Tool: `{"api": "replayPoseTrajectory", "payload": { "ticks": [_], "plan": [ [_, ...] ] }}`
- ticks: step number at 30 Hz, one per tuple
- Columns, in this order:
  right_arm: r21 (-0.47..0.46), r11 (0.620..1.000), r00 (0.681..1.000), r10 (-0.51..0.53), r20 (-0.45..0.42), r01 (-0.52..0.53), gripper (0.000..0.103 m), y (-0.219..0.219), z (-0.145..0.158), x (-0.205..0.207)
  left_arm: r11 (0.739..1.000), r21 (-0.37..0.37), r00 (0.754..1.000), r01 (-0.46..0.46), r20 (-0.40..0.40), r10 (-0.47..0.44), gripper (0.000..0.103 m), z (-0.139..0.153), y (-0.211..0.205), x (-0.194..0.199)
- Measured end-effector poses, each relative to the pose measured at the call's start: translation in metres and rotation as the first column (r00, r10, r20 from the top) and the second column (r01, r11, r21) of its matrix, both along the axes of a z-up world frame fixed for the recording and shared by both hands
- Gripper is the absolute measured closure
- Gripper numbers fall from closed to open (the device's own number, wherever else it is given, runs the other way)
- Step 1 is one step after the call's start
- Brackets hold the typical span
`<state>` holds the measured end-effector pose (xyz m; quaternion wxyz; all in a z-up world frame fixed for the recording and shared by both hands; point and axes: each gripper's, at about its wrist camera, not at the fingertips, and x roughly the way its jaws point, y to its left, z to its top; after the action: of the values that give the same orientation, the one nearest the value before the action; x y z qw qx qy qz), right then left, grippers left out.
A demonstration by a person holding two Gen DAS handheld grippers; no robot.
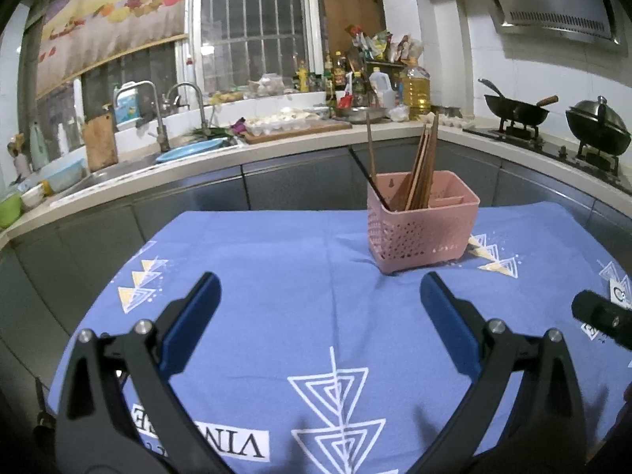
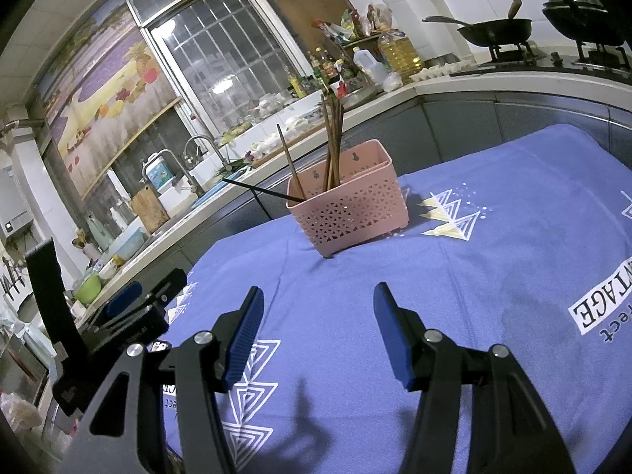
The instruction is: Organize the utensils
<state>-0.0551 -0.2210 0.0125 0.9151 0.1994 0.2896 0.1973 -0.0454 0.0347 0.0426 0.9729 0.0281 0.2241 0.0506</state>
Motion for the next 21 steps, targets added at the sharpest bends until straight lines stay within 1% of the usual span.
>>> {"api": "replayPoseTrajectory", "payload": {
  "ticks": [3, 8, 12, 16, 21],
  "plan": [
    [-0.005, 1.0, 1.0, 0.002, 0.004, -0.002, 0.044, 0.001, 0.0, 0.0, 1.0, 0.008, 1.0, -0.007, 0.015, 0.007, 0.006, 0.004, -0.001, 0.0],
    [-0.012, 1.0, 1.0, -0.001, 0.016, 0.001, 0.044, 0.002, 0.004, 0.0, 1.0, -0.011, 0.999, -0.002, 0.034, 0.002, 0.006, 0.011, -0.001, -0.002],
    [-0.039, 0.999, 0.999, -0.009, 0.049, 0.011, 0.044, 0.005, 0.01, -0.005, 1.0, -0.018, 0.999, -0.005, 0.051, 0.006, 0.006, 0.016, 0.0, -0.003],
    [-0.063, 0.998, 0.996, -0.026, 0.082, 0.031, 0.044, 0.006, 0.014, -0.01, 1.0, -0.008, 0.997, -0.008, 0.073, 0.009, 0.006, 0.019, -0.003, -0.006],
    [-0.077, 0.996, 0.993, -0.045, 0.112, 0.054, 0.044, 0.005, 0.017, -0.013, 1.0, -0.008, 0.996, 0.002, 0.094, -0.001, 0.006, 0.021, -0.005, -0.011]
  ]
}}
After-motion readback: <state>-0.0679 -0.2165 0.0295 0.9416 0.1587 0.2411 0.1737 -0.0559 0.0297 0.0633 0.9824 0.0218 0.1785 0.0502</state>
